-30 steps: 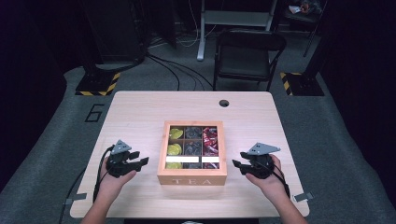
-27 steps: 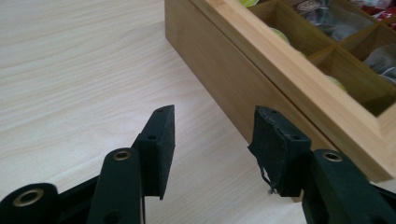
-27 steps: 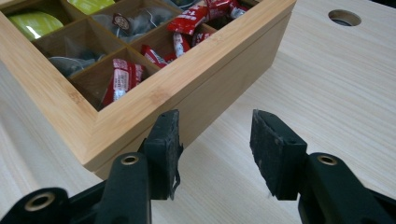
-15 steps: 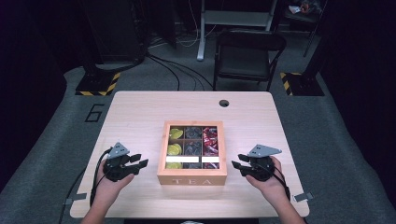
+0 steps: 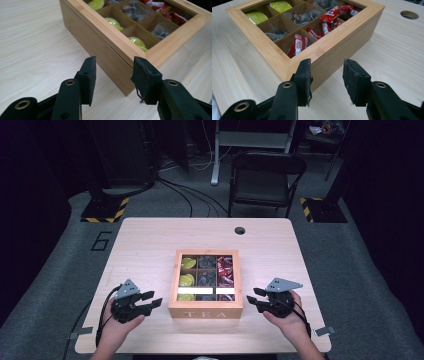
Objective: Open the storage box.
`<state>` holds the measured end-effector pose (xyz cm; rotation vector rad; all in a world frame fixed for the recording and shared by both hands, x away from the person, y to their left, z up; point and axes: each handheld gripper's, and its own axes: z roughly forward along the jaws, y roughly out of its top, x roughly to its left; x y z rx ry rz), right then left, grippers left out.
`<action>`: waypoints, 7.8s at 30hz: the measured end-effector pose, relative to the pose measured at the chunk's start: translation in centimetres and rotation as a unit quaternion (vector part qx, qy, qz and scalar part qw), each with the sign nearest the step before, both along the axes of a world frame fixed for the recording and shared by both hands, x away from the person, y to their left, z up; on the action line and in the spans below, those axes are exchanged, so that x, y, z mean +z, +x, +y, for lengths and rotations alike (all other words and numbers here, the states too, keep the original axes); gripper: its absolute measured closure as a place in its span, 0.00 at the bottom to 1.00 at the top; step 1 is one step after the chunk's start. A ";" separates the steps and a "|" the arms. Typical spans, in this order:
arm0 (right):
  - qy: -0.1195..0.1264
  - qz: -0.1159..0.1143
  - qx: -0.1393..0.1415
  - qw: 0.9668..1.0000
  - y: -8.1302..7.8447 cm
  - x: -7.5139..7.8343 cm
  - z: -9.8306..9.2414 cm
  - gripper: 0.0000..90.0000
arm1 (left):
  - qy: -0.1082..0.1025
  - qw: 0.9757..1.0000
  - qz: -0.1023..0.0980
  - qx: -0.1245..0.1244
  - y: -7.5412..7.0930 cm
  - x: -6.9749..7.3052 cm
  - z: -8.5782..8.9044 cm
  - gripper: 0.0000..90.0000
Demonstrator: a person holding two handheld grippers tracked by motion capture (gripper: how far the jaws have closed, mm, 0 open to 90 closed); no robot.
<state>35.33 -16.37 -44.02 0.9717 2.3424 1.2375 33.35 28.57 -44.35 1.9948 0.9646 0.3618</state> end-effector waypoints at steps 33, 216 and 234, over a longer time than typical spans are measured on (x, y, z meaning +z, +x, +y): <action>0.008 0.000 0.000 1.000 -0.7 -1.2 -0.2 0.61 | 0.011 0.998 0.024 -0.048 -0.9 -2.6 -2.8 0.67; 0.051 -0.033 0.018 0.998 9.1 5.6 2.5 0.54 | 0.024 0.997 -0.074 -0.011 9.0 8.4 -4.0 0.65; 0.071 -0.055 0.001 0.996 11.2 5.8 2.9 0.60 | 0.010 0.997 -0.073 -0.008 10.6 9.5 -3.9 0.65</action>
